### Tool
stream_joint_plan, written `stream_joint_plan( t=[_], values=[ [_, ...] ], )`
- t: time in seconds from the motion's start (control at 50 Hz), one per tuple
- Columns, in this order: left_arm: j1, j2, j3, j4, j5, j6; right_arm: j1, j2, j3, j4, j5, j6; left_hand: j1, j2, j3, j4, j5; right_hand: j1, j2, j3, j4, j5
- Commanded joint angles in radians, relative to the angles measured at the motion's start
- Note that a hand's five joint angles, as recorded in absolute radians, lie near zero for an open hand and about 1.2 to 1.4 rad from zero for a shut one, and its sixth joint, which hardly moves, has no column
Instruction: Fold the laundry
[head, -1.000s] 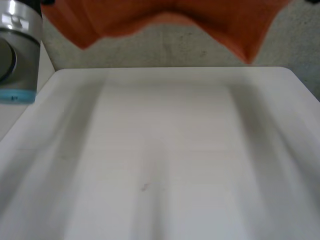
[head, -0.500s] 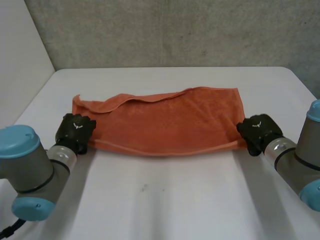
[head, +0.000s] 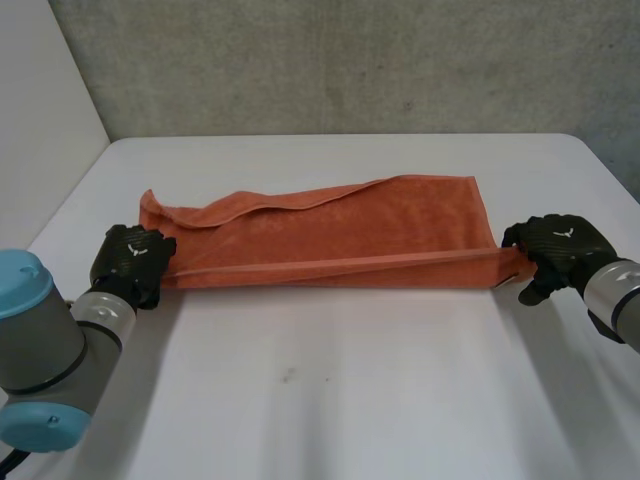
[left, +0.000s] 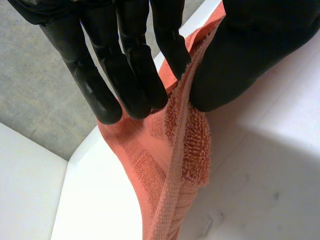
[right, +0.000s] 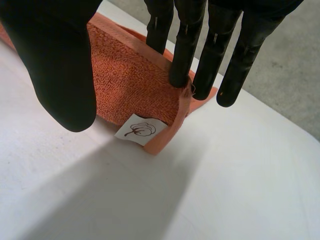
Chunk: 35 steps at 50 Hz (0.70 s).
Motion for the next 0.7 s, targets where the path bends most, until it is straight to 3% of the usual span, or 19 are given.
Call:
stream_joint_plan(
  t=[0.02,0.16,0.48,0.52,0.58,0.62,0.7],
  values=[
    [0.001,0.0,0.002,0.0,0.002,-0.002,-0.042,0.011,0.012,-0.003,-0.044,0.04,0.302,0.199,0.202,0.201,0.235,0.25,0.118,0.146,0.151,0.149],
    [0.003,0.0,0.005,0.0,0.002,-0.002,-0.061,0.017,0.015,-0.037,-0.081,0.04,0.302,0.199,0.202,0.201,0.235,0.284,0.151,0.179,0.184,0.182],
    [-0.002,-0.008,0.011,0.002,0.003,-0.002,-0.052,0.142,-0.027,-0.117,-0.069,0.027,0.302,0.199,0.202,0.201,0.235,0.392,0.26,0.288,0.292,0.291],
    [-0.002,-0.009,0.013,0.002,0.003,-0.002,-0.049,0.151,-0.034,-0.12,-0.066,0.027,0.227,0.123,0.126,0.126,0.159,0.5,0.368,0.396,0.4,0.399],
    [-0.002,-0.012,0.014,0.003,0.003,0.0,-0.036,0.165,-0.054,-0.121,-0.048,0.033,0.086,-0.018,-0.015,-0.016,0.018,0.897,0.765,0.793,0.797,0.796],
    [0.0,-0.014,0.016,0.003,0.003,0.001,-0.035,0.168,-0.062,-0.121,-0.041,0.033,0.059,-0.044,-0.042,-0.042,-0.008,0.899,0.767,0.795,0.799,0.798],
    [0.008,-0.015,0.026,0.006,0.002,0.001,-0.035,0.168,-0.094,-0.118,0.029,0.035,-0.336,-0.44,-0.437,-0.437,-0.404,0.899,0.767,0.795,0.799,0.798]
  ],
)
